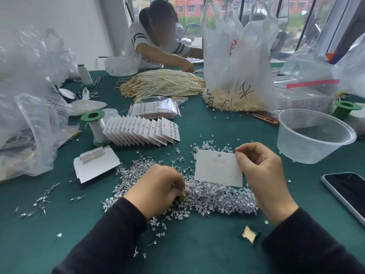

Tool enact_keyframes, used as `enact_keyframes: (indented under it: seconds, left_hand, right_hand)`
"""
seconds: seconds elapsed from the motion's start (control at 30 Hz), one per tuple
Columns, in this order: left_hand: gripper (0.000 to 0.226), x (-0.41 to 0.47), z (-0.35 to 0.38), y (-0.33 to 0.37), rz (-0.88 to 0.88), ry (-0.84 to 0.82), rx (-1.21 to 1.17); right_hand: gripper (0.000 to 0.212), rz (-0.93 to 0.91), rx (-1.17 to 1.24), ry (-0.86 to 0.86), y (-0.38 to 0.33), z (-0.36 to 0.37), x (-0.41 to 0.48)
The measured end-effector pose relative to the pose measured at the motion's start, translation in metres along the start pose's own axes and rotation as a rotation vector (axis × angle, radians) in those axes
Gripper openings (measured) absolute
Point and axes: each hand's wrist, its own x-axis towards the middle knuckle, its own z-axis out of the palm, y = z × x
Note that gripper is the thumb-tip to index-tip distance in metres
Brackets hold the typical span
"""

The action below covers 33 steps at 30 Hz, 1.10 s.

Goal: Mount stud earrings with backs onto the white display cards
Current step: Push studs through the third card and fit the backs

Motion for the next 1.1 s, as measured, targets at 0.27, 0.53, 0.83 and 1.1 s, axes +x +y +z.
enact_keyframes:
  seconds: [0.27, 0.53, 0.83, 1.1]
  left_hand:
    - [0.010, -0.003, -0.015, -0.001, -0.074, 0.138, -0.265]
    - [0.008, -0.033, 0.004, 0.034, 0.266, -0.134, -0.169]
    - [0.023, -0.085, 0.024, 0.046, 0.236, 0.064, 0.044]
    - [0.053, -0.116, 0.041, 0.064, 0.231, 0.041, 0.238]
  right_hand:
    - [0.017, 0.014, -0.009, 0.045, -0.002, -0.002, 0.004]
    - [0.017, -0.008, -0.053, 0.049, -0.004, -0.002, 0.005]
    - [0.018, -0.057, 0.007, 0.002, -0.017, -0.004, 0.003]
    - [0.013, -0.187, -0.158, -0.062, -0.005, -0.009, 0.005]
